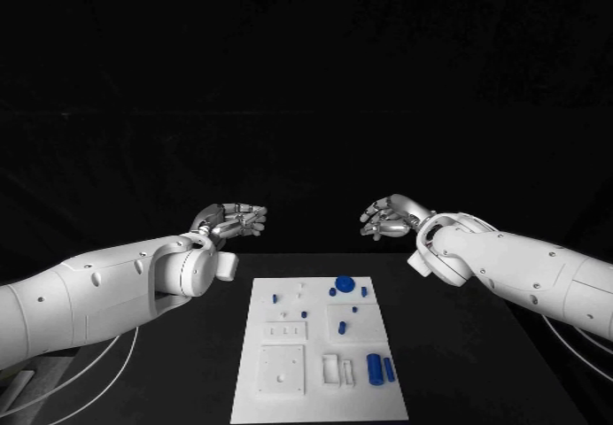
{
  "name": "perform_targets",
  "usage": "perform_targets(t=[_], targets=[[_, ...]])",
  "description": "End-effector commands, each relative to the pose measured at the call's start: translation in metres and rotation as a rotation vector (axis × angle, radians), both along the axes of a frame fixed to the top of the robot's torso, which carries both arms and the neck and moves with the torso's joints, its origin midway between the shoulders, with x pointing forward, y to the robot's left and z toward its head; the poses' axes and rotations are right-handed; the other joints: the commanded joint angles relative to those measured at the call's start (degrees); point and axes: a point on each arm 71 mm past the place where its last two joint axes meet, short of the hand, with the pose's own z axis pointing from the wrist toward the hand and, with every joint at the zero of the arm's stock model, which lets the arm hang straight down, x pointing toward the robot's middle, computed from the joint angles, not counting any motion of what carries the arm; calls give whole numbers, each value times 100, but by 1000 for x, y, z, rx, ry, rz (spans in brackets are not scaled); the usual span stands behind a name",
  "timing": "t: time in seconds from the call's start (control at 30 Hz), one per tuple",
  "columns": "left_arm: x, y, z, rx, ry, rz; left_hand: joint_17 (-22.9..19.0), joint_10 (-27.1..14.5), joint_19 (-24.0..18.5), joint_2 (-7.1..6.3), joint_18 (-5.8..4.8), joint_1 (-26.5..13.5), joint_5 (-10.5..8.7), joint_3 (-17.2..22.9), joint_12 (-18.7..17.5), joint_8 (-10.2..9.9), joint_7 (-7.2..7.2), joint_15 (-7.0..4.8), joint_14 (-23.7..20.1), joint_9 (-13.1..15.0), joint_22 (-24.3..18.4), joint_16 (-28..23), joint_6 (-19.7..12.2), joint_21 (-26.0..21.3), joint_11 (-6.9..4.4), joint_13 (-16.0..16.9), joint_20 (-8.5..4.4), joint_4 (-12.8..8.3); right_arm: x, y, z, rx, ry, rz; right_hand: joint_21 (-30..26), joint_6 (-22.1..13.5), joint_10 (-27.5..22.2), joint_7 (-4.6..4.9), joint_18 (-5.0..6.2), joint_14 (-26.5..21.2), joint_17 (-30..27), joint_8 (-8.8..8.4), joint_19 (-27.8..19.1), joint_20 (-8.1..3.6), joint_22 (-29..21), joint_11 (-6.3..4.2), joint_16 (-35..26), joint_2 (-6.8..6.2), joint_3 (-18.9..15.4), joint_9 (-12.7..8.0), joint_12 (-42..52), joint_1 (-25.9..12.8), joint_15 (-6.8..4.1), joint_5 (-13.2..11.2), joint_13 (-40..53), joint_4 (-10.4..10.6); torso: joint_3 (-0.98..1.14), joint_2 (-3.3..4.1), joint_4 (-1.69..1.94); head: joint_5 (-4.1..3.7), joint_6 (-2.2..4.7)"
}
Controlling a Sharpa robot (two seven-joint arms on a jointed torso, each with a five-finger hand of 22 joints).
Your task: Assemble the parts on the task board
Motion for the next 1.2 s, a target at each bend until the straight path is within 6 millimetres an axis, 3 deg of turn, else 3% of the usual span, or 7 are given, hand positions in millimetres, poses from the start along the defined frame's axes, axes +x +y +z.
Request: perform_targets(t=[0.03,0.1,0.23,0.47,0.77,0.93,1.2], targets=[[-9,-8,3,-37,-4,-76,18,63,47,16,44,115,13,-128,-82,-67,10,-18,41,-31,123,58,72,66,-1,-9,-53,41,-2,10,-1,-257,-117,77,1189,505,540,-41,166,1937,1126,34,2506,-861,335,-339,1741,-324,145,-49,43,401,-558,-203,101,4,13,94,54,-37,12],[-17,-11,6,-51,-1,-101,25,76,58,-3,28,148,-14,-192,-118,-92,12,-27,56,-43,121,84,85,90,3,-15,-71,49,-3,14,-3,-314,-130,99,1589,578,588,-50,166,1709,1690,-61,2824,-1101,374,-334,2526,-346,193,-96,-78,382,-548,-192,111,13,18,178,102,-80,51],[-26,-13,9,-68,4,-128,33,93,91,-43,9,155,-113,-287,-173,-129,17,-46,80,-59,119,126,99,133,10,-24,-99,62,-3,21,-10,-377,-150,118,1917,590,588,-68,166,1622,1814,-125,2975,-1204,382,-317,2804,-405,207,-120,-180,385,-539,-177,109,0,22,277,164,-126,82],[-35,-23,13,-101,9,-190,28,112,97,-47,-14,74,-237,-378,-241,-179,28,-52,74,-78,109,152,104,161,19,-34,-117,73,-2,29,-19,-445,-193,116,2207,589,456,-126,166,1576,1802,-184,2977,-1241,373,-247,2995,-460,260,-136,-364,397,-470,-120,61,8,17,473,307,-233,110],[-40,-30,21,-104,3,-227,24,132,92,-31,-17,63,-242,-387,-252,-189,27,-53,67,-81,106,155,112,164,13,-32,-122,70,1,38,-26,-522,-228,134,2329,572,436,-135,166,1553,1766,-226,2957,-1259,361,-230,3102,-498,304,-146,-439,426,-453,-165,45,13,12,756,423,-300,212],[-40,-31,23,-107,0,-231,22,140,88,-33,-20,46,-247,-399,-261,-195,27,-52,64,-83,105,157,115,166,13,-32,-122,73,0,43,-34,-565,-236,145,2351,575,438,-140,166,1549,1757,-231,2958,-1261,357,-226,3128,-509,317,-146,-450,430,-449,-180,43,20,9,860,466,-333,204],[-41,-33,24,-110,1,-236,18,151,86,-29,-24,11,-266,-418,-278,-205,28,-52,60,-85,104,162,121,171,12,-33,-123,75,0,43,-42,-643,-238,147,2399,633,470,-177,166,1532,1717,-219,2950,-1253,351,-226,3191,-532,350,-136,-463,409,-447,-271,44,58,-32,1031,570,-460,264]])
